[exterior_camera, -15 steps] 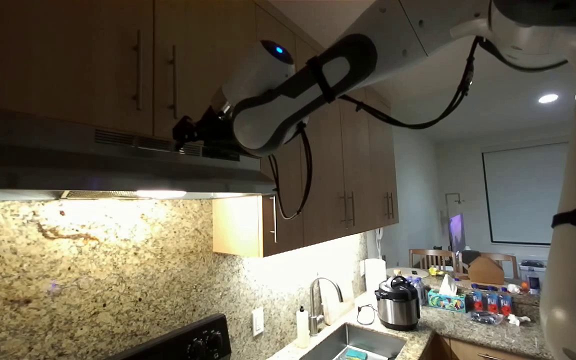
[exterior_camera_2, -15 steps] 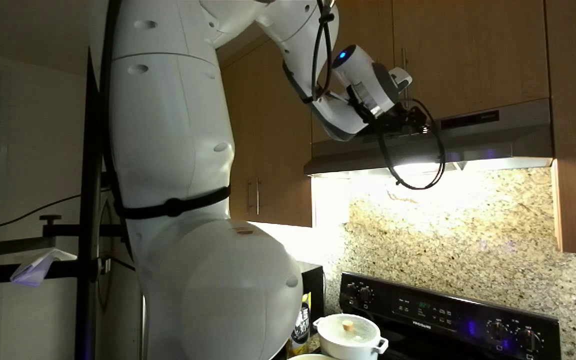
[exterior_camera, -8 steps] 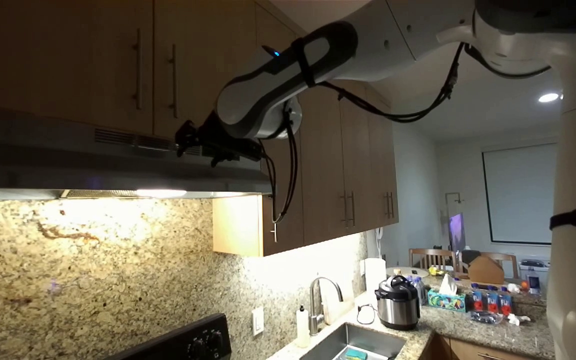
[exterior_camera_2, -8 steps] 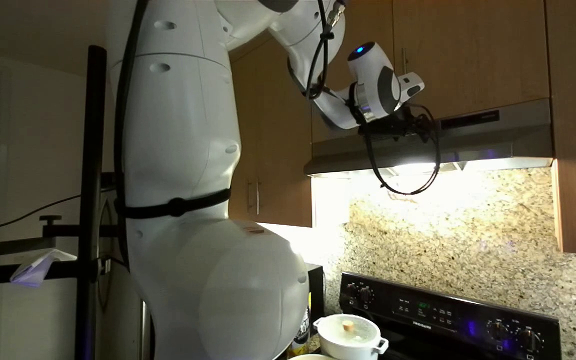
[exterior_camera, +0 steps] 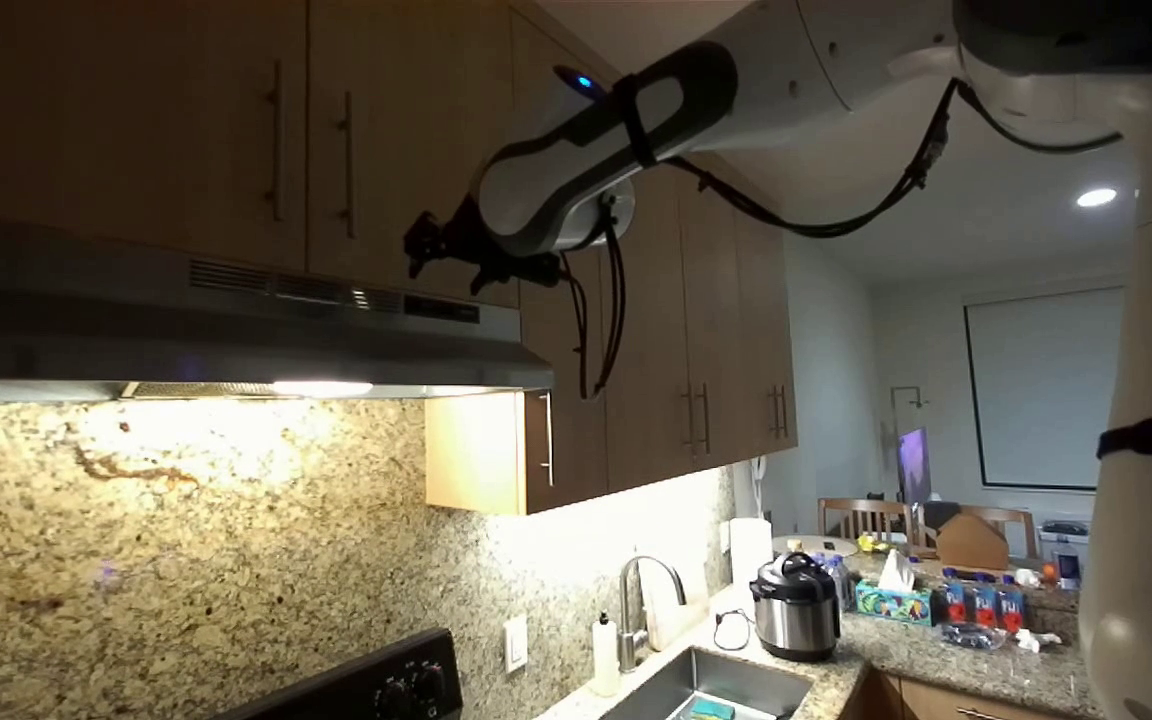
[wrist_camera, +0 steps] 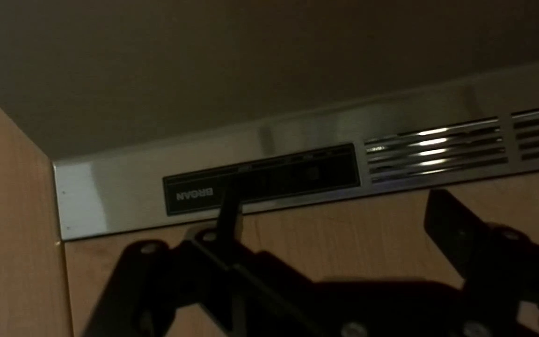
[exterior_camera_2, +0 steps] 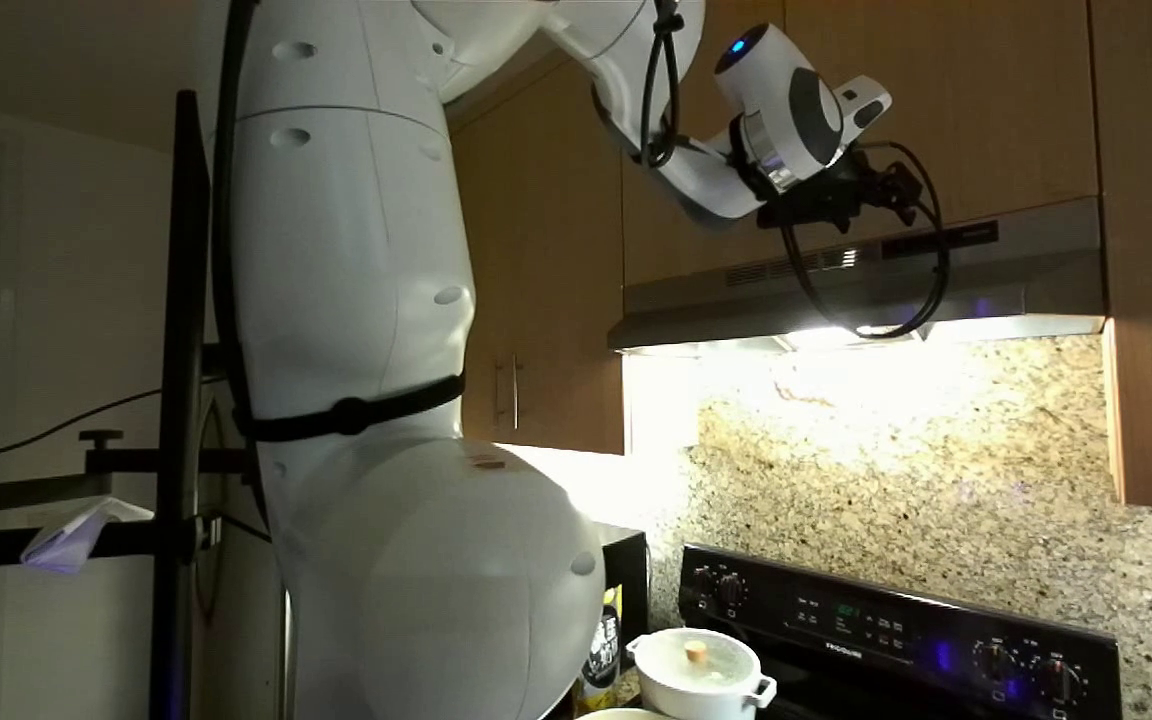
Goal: Push the switch on the black part of the oven filter to the left
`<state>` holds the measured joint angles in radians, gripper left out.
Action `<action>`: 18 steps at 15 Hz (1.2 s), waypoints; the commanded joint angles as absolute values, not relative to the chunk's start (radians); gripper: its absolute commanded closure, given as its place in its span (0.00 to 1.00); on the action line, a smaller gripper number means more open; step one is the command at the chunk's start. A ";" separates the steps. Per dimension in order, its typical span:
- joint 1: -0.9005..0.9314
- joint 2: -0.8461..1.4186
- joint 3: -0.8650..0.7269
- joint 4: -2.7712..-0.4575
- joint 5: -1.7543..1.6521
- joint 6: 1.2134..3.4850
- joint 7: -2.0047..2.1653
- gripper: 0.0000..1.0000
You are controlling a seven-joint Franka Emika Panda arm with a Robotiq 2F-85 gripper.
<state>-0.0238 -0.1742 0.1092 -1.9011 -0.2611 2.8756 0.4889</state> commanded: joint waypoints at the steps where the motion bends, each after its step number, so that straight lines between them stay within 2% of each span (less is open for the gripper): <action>1: -0.011 -0.114 0.111 -1.839 -0.255 2.886 0.461 0.00; 11: 0.006 -0.050 0.116 -1.780 -0.256 2.888 0.458 0.00; 18: 0.035 0.006 0.124 -1.740 -0.122 2.875 0.359 0.00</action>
<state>0.0253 -0.0215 0.1205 -1.7759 -0.1843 2.8871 0.4275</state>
